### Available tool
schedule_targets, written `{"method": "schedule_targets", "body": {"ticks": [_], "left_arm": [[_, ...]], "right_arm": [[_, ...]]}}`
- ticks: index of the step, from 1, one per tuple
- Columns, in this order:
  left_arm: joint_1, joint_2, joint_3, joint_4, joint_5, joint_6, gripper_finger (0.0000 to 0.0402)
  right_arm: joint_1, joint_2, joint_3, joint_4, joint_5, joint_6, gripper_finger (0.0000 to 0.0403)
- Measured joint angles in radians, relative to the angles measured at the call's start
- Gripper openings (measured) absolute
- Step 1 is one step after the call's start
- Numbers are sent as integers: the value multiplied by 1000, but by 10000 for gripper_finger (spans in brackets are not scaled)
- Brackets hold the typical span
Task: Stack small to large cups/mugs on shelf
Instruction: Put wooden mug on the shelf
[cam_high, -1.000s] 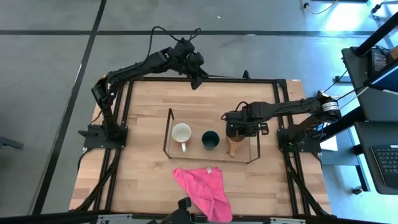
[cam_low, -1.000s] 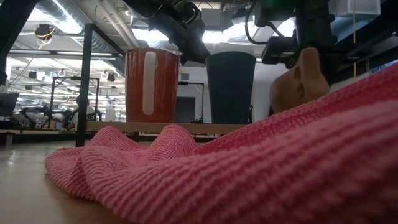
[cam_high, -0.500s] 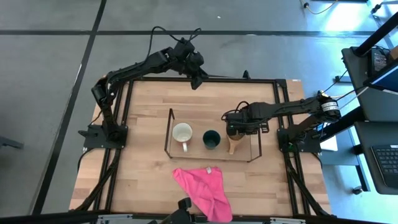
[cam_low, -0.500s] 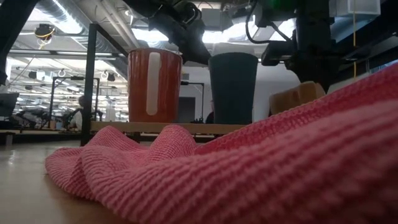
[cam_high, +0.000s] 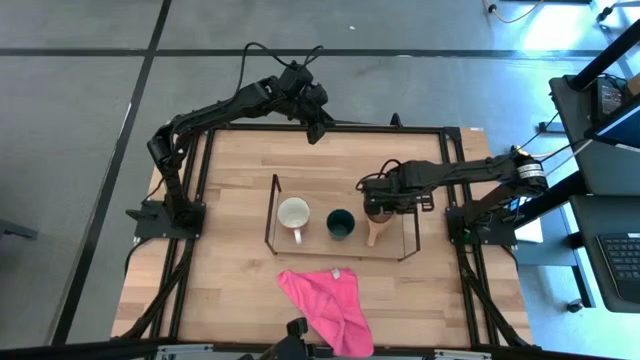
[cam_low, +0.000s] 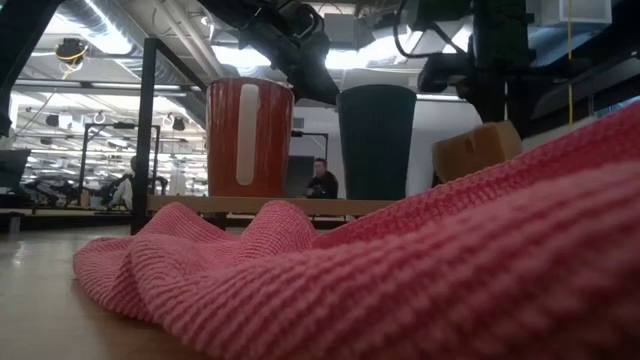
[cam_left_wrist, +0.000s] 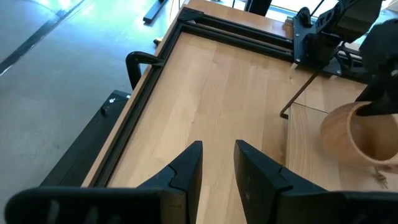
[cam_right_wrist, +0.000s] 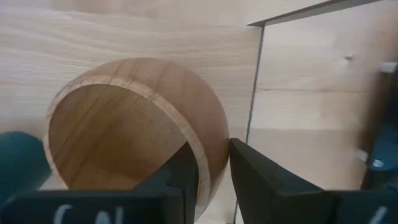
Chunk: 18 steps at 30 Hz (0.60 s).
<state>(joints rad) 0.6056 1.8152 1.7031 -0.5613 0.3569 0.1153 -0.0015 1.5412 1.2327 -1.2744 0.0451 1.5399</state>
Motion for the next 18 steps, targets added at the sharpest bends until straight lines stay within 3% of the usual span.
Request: {"method": "schedule_targets", "body": {"ticks": [18], "left_arm": [[0,0,0,0,0,2,86]], "right_arm": [[0,9,37,-64,39,-28,90]]}}
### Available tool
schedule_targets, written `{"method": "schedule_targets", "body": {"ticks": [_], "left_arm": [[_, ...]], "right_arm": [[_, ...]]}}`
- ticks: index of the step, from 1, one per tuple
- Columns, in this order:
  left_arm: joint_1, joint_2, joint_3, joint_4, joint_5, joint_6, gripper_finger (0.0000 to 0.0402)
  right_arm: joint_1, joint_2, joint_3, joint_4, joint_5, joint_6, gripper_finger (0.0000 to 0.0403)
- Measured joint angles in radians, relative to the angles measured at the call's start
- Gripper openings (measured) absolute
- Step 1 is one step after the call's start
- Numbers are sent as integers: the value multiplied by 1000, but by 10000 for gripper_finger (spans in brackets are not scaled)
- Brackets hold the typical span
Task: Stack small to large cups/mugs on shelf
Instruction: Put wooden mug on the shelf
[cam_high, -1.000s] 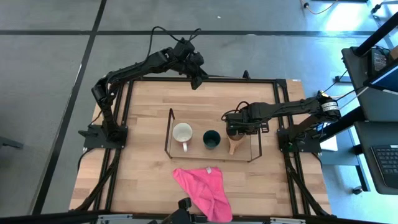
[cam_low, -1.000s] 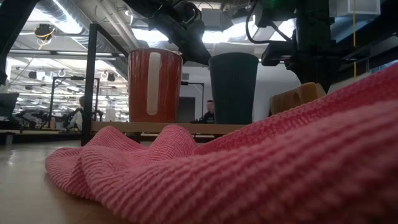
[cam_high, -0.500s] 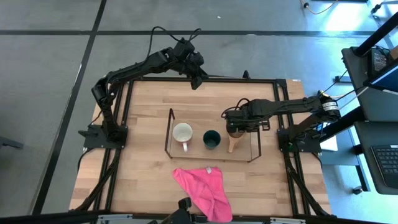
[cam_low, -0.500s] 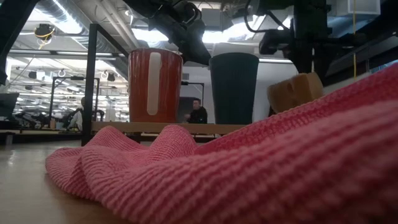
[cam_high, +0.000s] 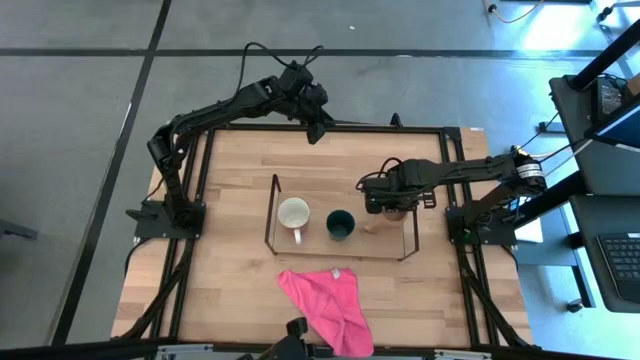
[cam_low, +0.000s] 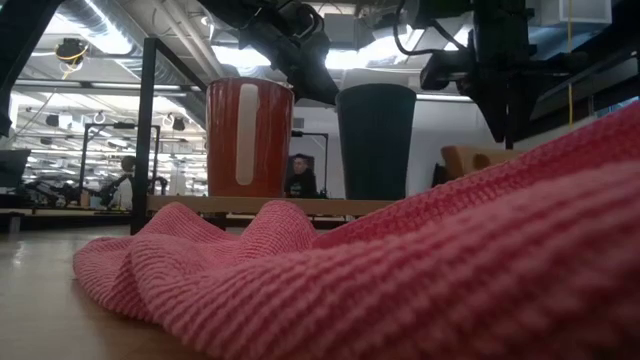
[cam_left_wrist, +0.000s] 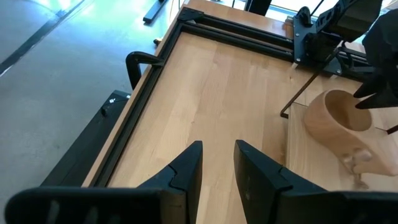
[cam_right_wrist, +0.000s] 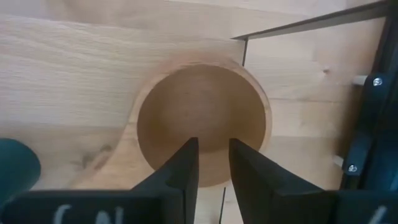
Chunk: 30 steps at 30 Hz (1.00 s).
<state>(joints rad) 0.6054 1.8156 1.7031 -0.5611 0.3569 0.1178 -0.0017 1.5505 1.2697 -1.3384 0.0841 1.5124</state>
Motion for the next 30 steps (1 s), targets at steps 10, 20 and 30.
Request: {"method": "schedule_targets", "body": {"ticks": [10,20,30], "left_arm": [[1,0,0,1,-6,25,86],[8,0,0,1,-6,43,86],[7,0,0,1,-6,44,86]], "right_arm": [[-15,0,0,82,9,-27,64],[-79,0,0,276,-5,-141,7],[-86,66,5,280,-99,-210,4]]}}
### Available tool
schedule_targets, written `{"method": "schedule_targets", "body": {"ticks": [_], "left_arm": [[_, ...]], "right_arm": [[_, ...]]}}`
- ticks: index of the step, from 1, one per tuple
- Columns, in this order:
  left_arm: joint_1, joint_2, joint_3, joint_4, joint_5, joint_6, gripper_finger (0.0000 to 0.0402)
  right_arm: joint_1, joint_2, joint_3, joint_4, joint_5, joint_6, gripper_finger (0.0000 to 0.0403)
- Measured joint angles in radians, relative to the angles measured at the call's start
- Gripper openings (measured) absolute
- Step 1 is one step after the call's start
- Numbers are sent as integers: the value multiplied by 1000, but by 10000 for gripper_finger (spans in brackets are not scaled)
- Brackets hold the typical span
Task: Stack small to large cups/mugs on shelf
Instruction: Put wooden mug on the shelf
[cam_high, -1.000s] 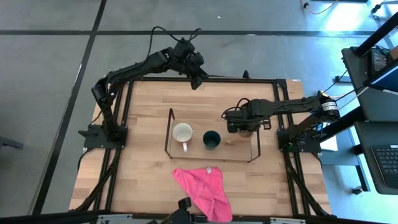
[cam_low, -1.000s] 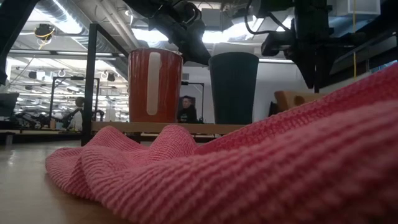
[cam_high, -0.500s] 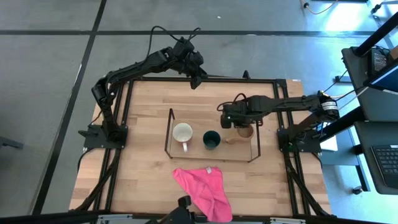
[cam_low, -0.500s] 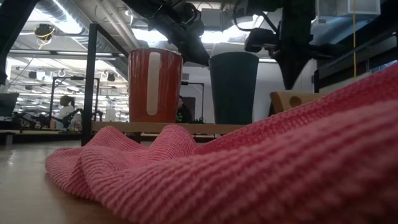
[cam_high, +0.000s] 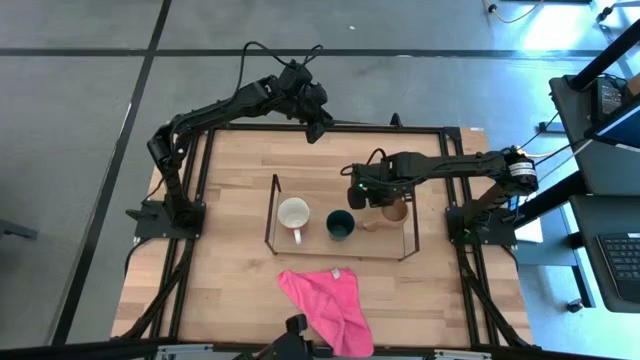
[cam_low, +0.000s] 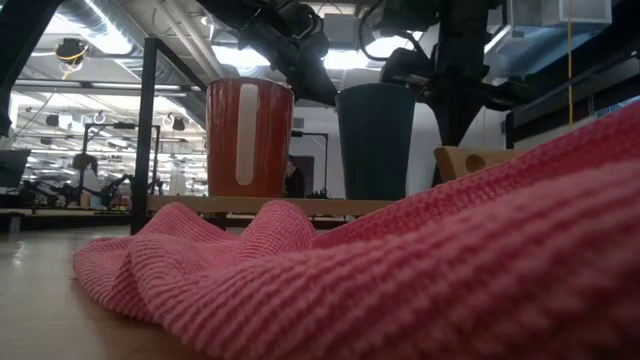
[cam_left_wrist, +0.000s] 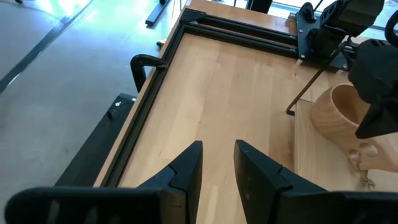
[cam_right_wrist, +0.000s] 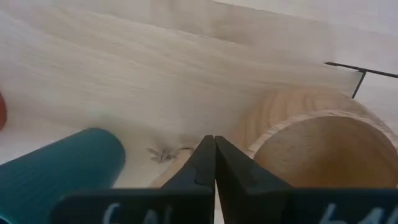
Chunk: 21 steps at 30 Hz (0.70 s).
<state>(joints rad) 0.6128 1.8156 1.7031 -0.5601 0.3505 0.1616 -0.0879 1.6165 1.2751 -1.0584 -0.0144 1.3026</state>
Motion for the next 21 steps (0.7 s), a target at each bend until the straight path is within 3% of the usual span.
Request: {"method": "schedule_targets", "body": {"ticks": [13,21], "left_arm": [[0,0,0,0,-1,6,86],[2,0,0,-4,-4,7,86]], "right_arm": [[5,9,-11,112,-89,-16,2],[5,10,-8,90,-44,-12,2]]}}
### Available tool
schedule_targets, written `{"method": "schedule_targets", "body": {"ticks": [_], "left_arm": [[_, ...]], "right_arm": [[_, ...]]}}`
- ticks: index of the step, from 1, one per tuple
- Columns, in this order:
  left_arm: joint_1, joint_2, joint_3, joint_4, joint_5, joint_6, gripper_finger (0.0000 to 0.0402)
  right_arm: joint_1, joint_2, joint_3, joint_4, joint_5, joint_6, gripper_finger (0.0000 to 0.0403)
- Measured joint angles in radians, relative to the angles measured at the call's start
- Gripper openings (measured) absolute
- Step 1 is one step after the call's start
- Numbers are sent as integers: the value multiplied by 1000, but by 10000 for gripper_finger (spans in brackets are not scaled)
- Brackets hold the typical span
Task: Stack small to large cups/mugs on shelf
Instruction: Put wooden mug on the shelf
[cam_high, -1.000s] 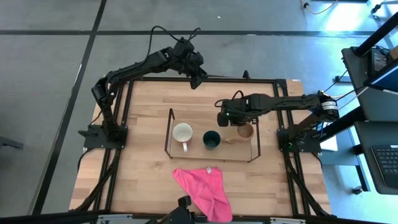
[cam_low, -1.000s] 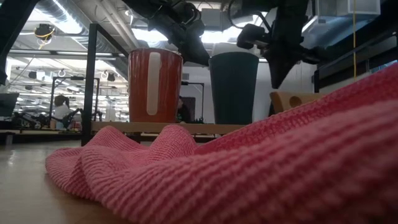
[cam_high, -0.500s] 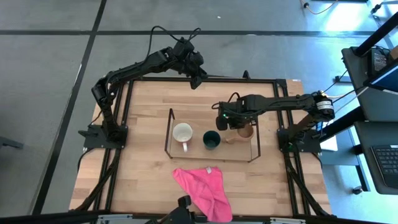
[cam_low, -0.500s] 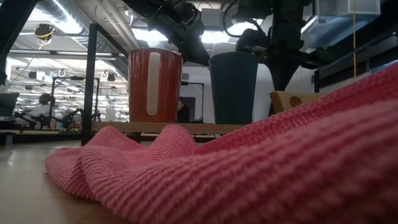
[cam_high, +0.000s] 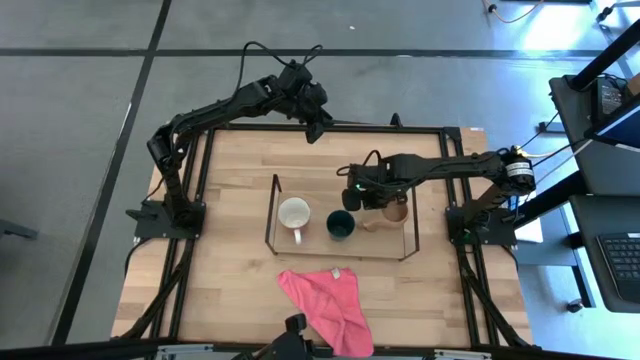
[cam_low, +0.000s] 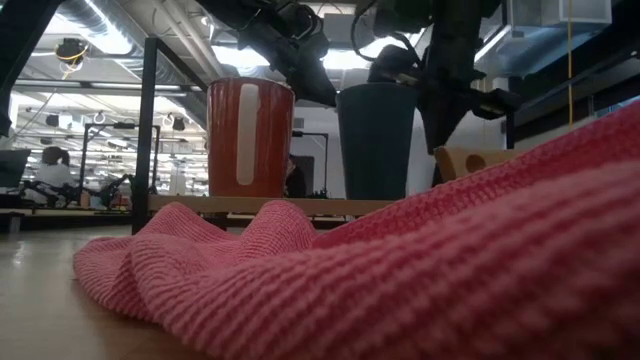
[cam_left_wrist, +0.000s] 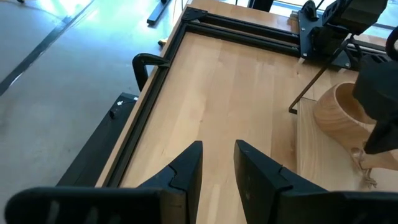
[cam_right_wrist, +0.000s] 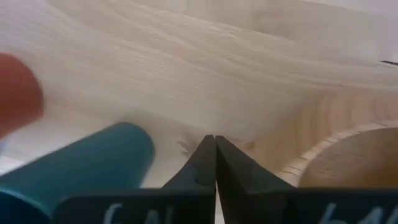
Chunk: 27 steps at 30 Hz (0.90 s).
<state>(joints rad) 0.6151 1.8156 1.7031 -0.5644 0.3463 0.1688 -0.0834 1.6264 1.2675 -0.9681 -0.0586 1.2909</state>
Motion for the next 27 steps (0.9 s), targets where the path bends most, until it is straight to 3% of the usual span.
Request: {"method": "schedule_targets", "body": {"ticks": [6,15,23,27], "left_arm": [[0,0,0,0,0,6,86],[0,0,0,0,-2,23,86],[0,0,0,0,-4,17,86],[0,0,0,0,-21,16,86]], "right_arm": [[19,0,0,-35,4,-156,4],[21,0,1,-57,-78,-399,6],[21,-1,1,-48,-85,-432,6],[21,-1,1,-44,-160,-444,6]]}}
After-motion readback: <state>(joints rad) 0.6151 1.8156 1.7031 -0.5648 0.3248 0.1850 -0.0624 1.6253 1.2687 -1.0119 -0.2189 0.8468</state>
